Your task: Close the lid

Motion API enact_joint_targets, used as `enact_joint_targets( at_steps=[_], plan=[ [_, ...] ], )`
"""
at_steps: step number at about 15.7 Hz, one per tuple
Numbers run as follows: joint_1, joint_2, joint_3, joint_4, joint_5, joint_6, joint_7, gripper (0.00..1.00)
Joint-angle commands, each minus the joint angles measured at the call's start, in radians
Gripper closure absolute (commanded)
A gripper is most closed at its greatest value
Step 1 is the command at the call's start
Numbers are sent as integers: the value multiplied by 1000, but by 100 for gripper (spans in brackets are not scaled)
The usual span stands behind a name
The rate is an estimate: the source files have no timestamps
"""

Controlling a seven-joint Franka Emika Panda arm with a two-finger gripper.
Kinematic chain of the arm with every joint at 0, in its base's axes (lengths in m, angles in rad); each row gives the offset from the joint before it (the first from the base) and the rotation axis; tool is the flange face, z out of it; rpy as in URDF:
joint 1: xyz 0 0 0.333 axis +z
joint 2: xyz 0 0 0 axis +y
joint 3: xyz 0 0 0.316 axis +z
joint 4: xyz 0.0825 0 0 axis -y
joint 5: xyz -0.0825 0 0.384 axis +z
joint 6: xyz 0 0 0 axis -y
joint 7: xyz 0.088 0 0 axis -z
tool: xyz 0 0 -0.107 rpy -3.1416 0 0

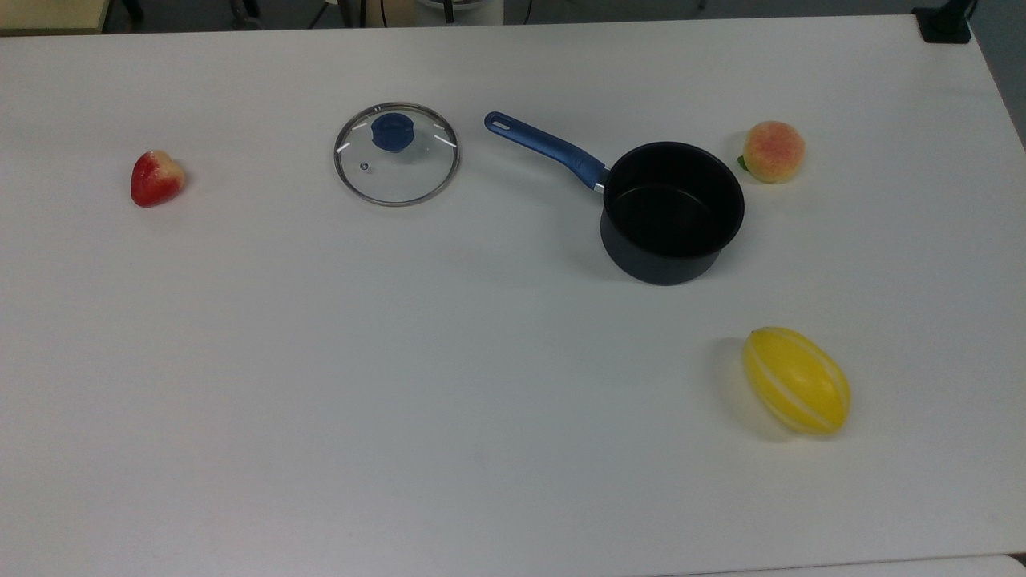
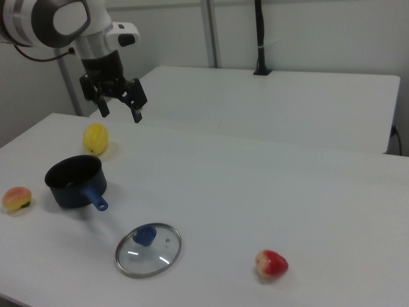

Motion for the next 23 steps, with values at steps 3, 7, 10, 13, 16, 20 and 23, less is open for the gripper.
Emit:
enact_joint_targets(
  at_steps=[3, 7, 10, 13, 16, 20, 23],
  plan=[
    [6, -7, -3, -12, 12, 15, -15, 0],
    [6, -8, -3, -11, 13, 11, -15, 0],
    [4, -10, -7, -8, 13, 9, -15, 0],
    [3, -13, -9, -8, 13, 7, -26, 0],
    [-7, -20, -16, -9, 10, 3, -35, 0],
    [-17, -14, -29, -20, -14, -48, -67, 0],
    [-20, -16, -47, -77, -21, -51, -78, 0]
  ],
)
